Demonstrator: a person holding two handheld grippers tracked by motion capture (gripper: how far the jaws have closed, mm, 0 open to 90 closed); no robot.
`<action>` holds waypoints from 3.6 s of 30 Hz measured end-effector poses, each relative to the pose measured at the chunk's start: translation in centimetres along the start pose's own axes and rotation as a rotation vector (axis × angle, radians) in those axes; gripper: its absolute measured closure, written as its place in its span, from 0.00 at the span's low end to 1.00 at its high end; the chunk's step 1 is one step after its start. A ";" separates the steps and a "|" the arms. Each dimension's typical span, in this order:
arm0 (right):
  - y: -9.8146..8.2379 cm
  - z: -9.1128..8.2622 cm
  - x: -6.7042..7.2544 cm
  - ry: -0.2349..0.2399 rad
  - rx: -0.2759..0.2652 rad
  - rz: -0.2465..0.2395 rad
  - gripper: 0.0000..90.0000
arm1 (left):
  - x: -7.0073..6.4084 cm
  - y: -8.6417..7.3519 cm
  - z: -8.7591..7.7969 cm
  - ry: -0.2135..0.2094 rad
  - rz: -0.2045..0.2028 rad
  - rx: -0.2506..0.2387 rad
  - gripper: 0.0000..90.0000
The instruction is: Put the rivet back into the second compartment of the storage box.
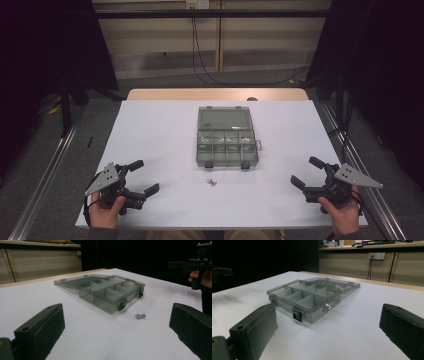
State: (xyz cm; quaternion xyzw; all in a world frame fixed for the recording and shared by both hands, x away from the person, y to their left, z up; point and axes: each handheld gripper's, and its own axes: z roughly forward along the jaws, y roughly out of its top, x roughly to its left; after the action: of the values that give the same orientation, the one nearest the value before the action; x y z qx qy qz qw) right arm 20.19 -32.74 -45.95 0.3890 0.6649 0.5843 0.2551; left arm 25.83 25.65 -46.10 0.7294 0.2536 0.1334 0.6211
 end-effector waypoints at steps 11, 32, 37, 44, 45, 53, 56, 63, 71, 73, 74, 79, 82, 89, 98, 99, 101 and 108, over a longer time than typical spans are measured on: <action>0.0 0.1 0.1 0.011 0.006 -0.006 0.01 | -0.4 0.5 1.8 -0.019 0.008 0.032 0.00; -0.3 0.1 0.3 0.022 0.023 -0.008 0.01 | -2.0 1.6 7.3 -0.076 -0.002 0.024 0.00; -0.4 0.2 0.2 0.027 0.026 -0.012 0.01 | -2.9 1.5 9.4 -0.076 -0.003 0.083 0.00; -0.4 0.0 0.3 0.023 0.029 -0.013 0.01 | -3.6 1.4 11.3 -0.073 0.013 0.154 0.00; -0.5 -0.1 0.3 0.021 0.031 -0.015 0.01 | -3.6 1.3 11.6 -0.076 0.013 0.162 0.00; -0.5 -0.4 0.3 0.010 0.035 -0.016 0.01 | -4.2 1.0 13.1 -0.089 0.035 0.227 0.03; -0.5 -0.5 0.3 0.006 0.034 -0.015 0.01 | -4.5 0.9 13.3 -0.072 0.073 0.254 0.09; -0.7 -0.5 0.3 0.006 0.047 -0.016 0.02 | -4.9 0.4 14.5 -0.079 0.069 0.372 0.37; -0.7 -0.2 0.4 0.015 0.061 -0.029 0.02 | -5.0 0.2 14.8 -0.078 0.055 0.420 0.61; -0.7 -0.2 0.5 0.017 0.064 -0.028 0.02 | -5.1 0.1 15.0 -0.076 0.054 0.445 0.64; -0.7 -0.2 0.5 0.017 0.064 -0.028 0.02 | -5.1 0.1 15.0 -0.076 0.054 0.445 0.66; -0.7 -0.3 0.5 0.015 0.067 -0.029 0.02 | -5.0 0.0 15.3 -0.088 0.052 0.478 0.70; -0.7 -0.3 0.5 0.016 0.069 -0.029 0.03 | -5.0 0.0 15.5 -0.096 0.056 0.493 0.75; -0.7 -0.3 0.5 0.014 0.072 -0.034 0.03 | -5.3 -0.1 15.9 -0.106 0.073 0.534 0.80; -0.8 -0.8 0.4 0.002 0.081 -0.038 0.03 | -5.1 0.0 15.9 -0.113 0.085 0.540 0.85; -0.8 -0.9 0.4 -0.001 0.080 -0.037 0.03 | -5.1 0.0 15.9 -0.113 0.079 0.544 0.85; -0.8 -0.9 0.4 -0.002 0.078 -0.035 0.03 | -5.2 0.0 15.8 -0.112 0.071 0.544 0.85; -0.8 -1.1 0.4 -0.001 0.082 -0.034 0.03 | -5.1 0.1 15.7 -0.097 0.057 0.547 0.86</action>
State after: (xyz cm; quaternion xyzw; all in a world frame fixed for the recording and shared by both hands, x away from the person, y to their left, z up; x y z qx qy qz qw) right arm 18.88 -33.05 -46.48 0.3879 0.6947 0.5521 0.2493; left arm 29.60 9.73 -48.46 0.8823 0.2298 0.0423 0.4087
